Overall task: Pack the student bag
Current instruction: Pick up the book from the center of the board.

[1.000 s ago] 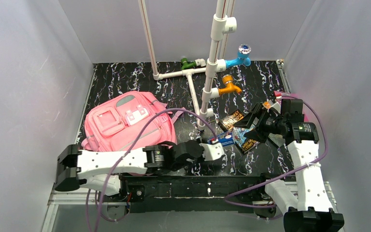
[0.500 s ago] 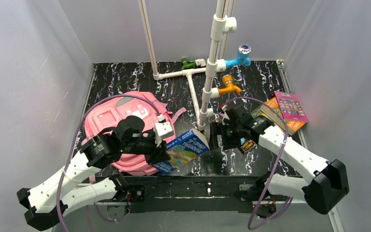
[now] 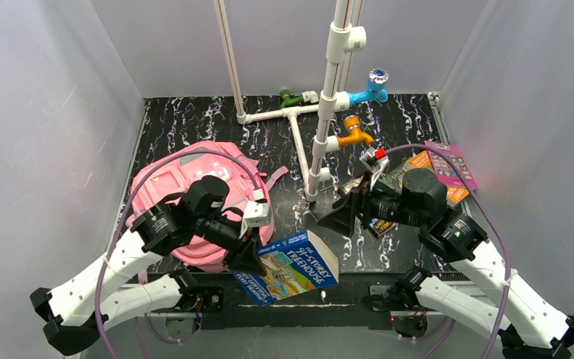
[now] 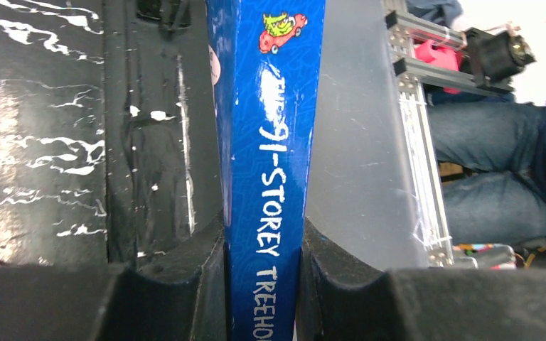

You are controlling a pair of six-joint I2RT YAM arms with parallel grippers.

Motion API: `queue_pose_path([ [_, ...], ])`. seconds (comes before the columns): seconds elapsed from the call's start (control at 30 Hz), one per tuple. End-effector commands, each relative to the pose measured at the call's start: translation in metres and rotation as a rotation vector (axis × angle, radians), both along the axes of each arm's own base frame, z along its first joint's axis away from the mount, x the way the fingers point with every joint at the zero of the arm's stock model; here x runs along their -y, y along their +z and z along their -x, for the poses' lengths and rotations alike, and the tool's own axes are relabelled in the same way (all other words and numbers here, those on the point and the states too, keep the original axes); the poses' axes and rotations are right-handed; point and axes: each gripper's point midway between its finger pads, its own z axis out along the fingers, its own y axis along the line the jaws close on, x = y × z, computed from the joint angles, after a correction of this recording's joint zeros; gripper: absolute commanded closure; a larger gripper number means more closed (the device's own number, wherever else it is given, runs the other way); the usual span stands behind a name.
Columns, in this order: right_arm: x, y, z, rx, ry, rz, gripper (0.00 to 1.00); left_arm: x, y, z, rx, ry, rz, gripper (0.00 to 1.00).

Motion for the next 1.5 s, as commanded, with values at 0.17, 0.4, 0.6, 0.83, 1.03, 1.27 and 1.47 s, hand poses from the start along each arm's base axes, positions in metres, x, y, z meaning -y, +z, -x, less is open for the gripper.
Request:
queue_pose_path([
  [0.17,-0.033,0.113,0.045,0.07,0.377,-0.36,0.02,0.023,0.033,-0.003,-0.023,-0.119,0.099,1.0],
  [0.4,-0.027,0.065,0.046,0.018,0.37,-0.194,0.02,0.028,0.03,-0.015,-0.008,-0.071,0.077,1.0],
  [0.6,-0.018,0.031,0.05,-0.006,0.369,-0.087,0.1,0.027,0.035,-0.032,0.049,0.018,0.067,1.0],
  [0.83,-0.019,0.014,0.049,-0.024,0.373,-0.064,0.24,0.03,0.033,-0.041,0.035,0.058,0.05,1.0],
  [1.03,-0.023,0.008,0.049,-0.065,0.378,-0.098,0.45,0.033,0.026,-0.053,0.037,0.123,0.022,1.0],
  [1.27,-0.029,-0.001,0.047,-0.157,0.342,-0.108,0.95,0.031,0.015,-0.078,0.066,0.286,-0.051,0.72],
  [1.47,-0.02,-0.059,0.019,-0.439,0.014,0.033,0.99,-0.047,-0.007,-0.155,0.343,0.854,-0.326,0.17],
])
